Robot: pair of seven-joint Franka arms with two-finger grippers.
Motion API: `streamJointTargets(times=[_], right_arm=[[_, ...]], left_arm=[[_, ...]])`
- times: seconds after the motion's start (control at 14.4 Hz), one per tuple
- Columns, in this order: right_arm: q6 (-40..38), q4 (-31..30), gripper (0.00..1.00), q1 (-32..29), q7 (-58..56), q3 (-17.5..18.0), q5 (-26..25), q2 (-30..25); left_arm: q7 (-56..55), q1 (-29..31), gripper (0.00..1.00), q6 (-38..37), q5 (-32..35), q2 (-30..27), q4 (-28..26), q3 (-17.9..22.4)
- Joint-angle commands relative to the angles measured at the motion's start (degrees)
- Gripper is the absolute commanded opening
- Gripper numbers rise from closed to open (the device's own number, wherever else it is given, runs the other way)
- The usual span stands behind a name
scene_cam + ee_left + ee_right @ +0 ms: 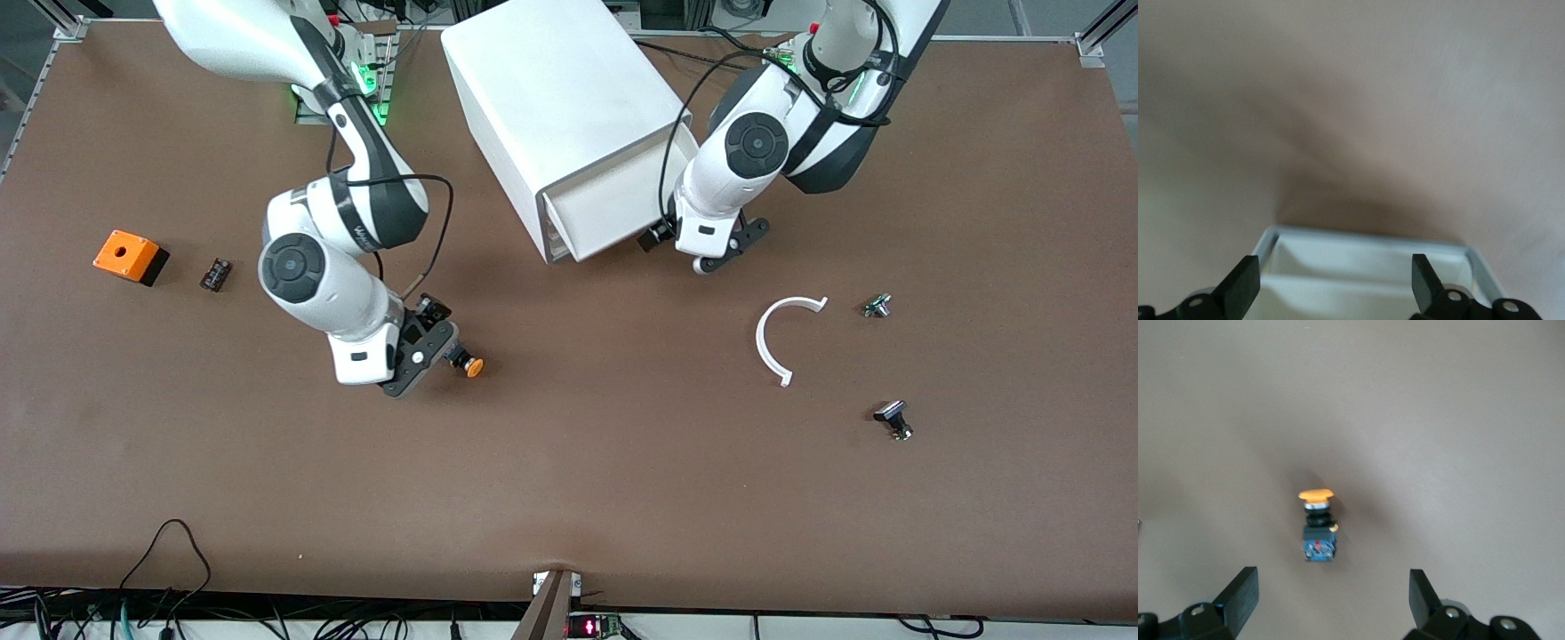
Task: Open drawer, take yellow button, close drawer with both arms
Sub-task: 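Push the drawer shut with the left gripper while the right gripper holds, then place the button on the table with the right gripper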
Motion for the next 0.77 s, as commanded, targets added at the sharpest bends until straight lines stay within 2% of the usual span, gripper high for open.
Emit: streamJointTargets(times=[0.0,0.14,0.28,0.42,0.7], right_arm=[[-3.4,-0.14,1.0,-0.8,7.91,-0.98,-0.2,-2.02],[-5.86,-0.15,1.0,-0.8,16.43,-1.42,-0.81,-2.81],[-7.97,-0.41,1.0,-0.8,25.31,-1.95,-2.92,-3.6],[-12.26,-0.41,1.0,-0.8,30.61,-4.22,-3.71,-4.3],[-17.03,0.38,1.0,-1.41,30.71,-7.22,-13.54,-7.99]], left_arm=[[-0.9,0.36,1.0,-3.94,-5.05,-3.17,-2.23,-2.57],[-0.91,0.54,1.0,-6.24,-5.49,-3.34,-2.41,-4.68],[-0.91,0.54,1.0,-6.95,-9.17,-3.26,-3.72,-5.92],[-0.38,0.54,1.0,-6.86,-12.08,-3.26,-4.78,-7.49],[-0.03,0.8,1.0,-6.42,-12.27,-2.99,-4.78,-7.68]])
